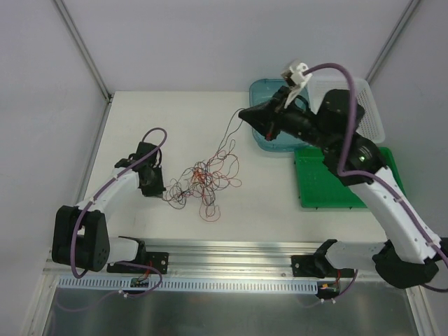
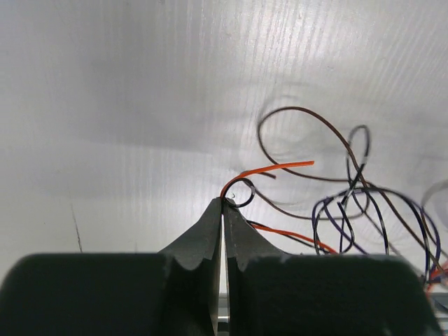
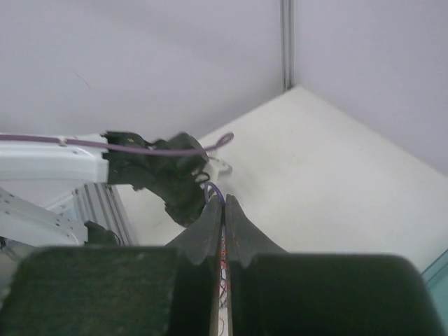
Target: Untangle the cables
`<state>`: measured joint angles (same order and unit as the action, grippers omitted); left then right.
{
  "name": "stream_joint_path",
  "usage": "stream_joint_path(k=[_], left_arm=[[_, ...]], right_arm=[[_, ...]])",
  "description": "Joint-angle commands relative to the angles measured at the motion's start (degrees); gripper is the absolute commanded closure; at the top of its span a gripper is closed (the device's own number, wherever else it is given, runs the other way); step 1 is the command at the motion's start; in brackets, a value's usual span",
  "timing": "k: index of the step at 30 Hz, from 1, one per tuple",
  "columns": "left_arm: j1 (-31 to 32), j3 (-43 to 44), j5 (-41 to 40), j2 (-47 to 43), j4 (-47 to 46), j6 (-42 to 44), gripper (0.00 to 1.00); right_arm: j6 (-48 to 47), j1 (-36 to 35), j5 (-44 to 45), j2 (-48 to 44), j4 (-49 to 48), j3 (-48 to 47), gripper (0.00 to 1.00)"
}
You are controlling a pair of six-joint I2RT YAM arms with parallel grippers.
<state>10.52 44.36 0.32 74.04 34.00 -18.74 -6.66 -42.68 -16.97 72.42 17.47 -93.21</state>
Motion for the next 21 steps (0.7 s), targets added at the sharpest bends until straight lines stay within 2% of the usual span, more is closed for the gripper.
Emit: stream_joint_path(k=[1,6,11,15,21], left_arm=[[-0.2,1.9,-3.0,0.2,2.4,-1.2,1.00],[-2.0,1.7,-6.0,-1.5,2.8,-2.3,1.00],[-5.9,1.5,-8.6,-5.2,2.8,-3.9,1.00],[-11.6,1.4,-10.2,-7.5,2.5,-6.0,1.00],[-20.2,1.3,-7.5,-11.0,-1.2,-8.7,1.00]], right_arm=[[2.7,0.3,-0.9,-4.6,1.9,-3.3,0.99],[2.8,1.6,0.4,-9.0,0.3,-4.9,0.99],[3.8,2.5,2.5,-14.1,-5.3,1.1,0.99],[3.1,3.5,5.7,-14.9,-2.5,3.2,0.99],[2.2,5.4,9.2,-13.6,-0.9,2.6,0.99]])
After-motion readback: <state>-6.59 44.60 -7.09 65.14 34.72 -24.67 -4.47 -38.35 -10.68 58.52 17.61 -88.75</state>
